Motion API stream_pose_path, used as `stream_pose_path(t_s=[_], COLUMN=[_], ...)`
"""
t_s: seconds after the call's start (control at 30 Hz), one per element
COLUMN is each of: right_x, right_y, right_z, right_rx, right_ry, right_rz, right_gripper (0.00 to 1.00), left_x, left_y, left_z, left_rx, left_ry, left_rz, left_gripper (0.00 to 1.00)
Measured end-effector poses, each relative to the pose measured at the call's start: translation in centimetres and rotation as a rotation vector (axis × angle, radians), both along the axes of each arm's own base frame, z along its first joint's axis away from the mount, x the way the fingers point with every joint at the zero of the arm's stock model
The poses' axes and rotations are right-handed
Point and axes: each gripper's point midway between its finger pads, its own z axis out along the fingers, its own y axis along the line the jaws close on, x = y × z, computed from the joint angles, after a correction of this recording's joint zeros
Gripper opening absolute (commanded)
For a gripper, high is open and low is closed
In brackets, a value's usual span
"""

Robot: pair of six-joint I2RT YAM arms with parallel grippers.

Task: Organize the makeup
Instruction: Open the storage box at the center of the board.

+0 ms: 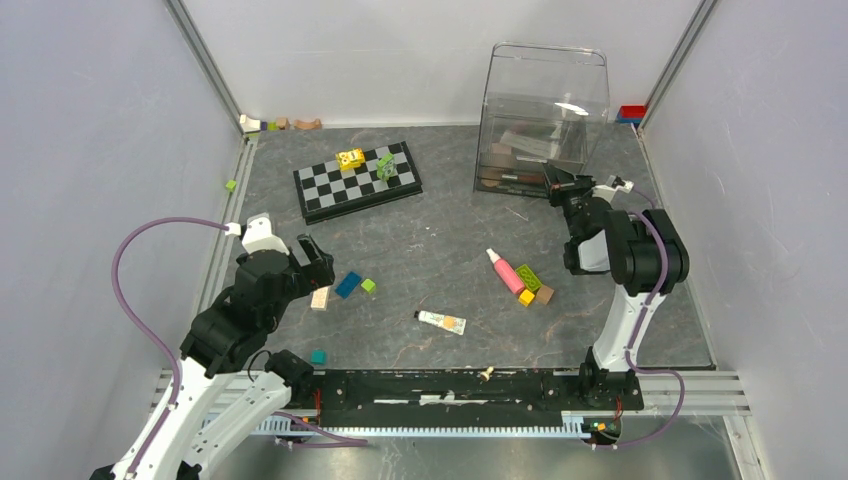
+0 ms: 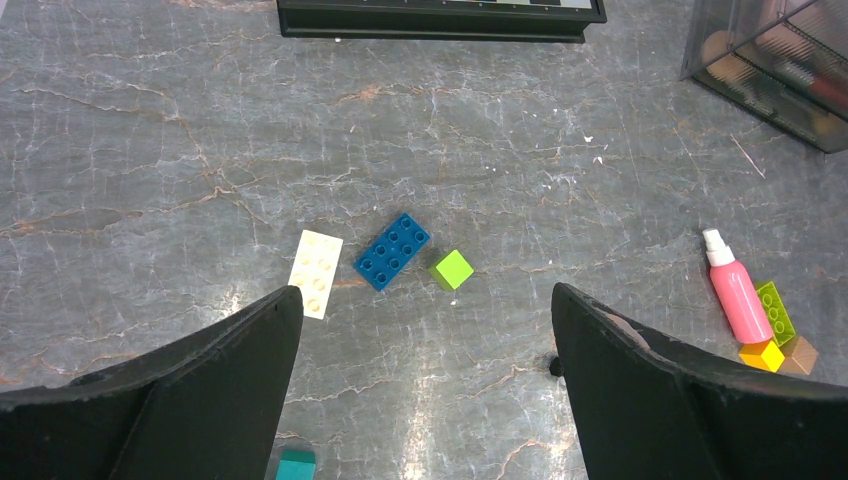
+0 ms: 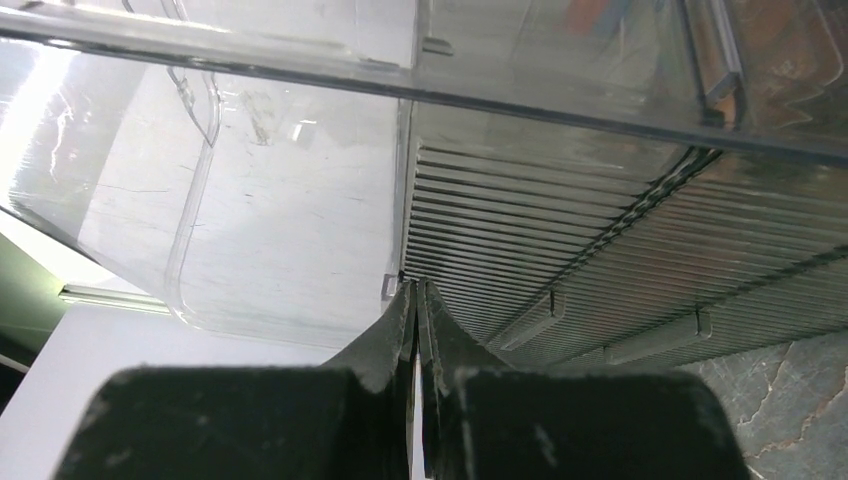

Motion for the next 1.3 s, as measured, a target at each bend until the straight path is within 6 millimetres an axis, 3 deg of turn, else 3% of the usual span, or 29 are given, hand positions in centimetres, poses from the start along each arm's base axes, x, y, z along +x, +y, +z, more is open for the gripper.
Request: stream_pose_path(t_s=[0.13, 0.33, 0.67, 0.77, 0.93, 1.2, 1.3], right_x=[-0.2, -0.9, -2.2, -2.6, -3.8, -3.9, -3.8], right_y=[-0.2, -0.4, -0.5, -0.5, -0.5, -0.3, -0.3], right_z=[0.7, 3.5, 5.7, 7.2, 11.2, 20.3, 22.9], right_rx=[0.012, 0.035, 0.047, 0.044, 0.020, -0.064, -0.083], right_ry=[-0.008, -0.070, -0.113, -0.149, -0.247, -0.488, -0.554], right_rz=[-0.008, -0.017, -0.021, -0.021, -0.025, -0.040, -0.048], right_gripper=[0.04, 0.04, 0.04, 0.04, 0.04, 0.04, 0.04], left_x=[0.0, 0.0, 0.0, 0.0, 0.0, 0.0, 0.0], left_y=[0.0, 0.0, 0.0, 0.0, 0.0, 0.0, 0.0], left_z=[0.0, 0.0, 0.0, 0.0, 0.0, 0.0, 0.0], left_rx=[0.000, 0.000, 0.000, 0.000, 0.000, 0.000, 0.000], left_ry=[0.000, 0.000, 0.000, 0.000, 0.000, 0.000, 0.000], left_rz=[0.000, 0.000, 0.000, 0.000, 0.000, 0.000, 0.000], left_gripper=[1.00, 1.00, 1.00, 1.00, 1.00, 1.00, 1.00])
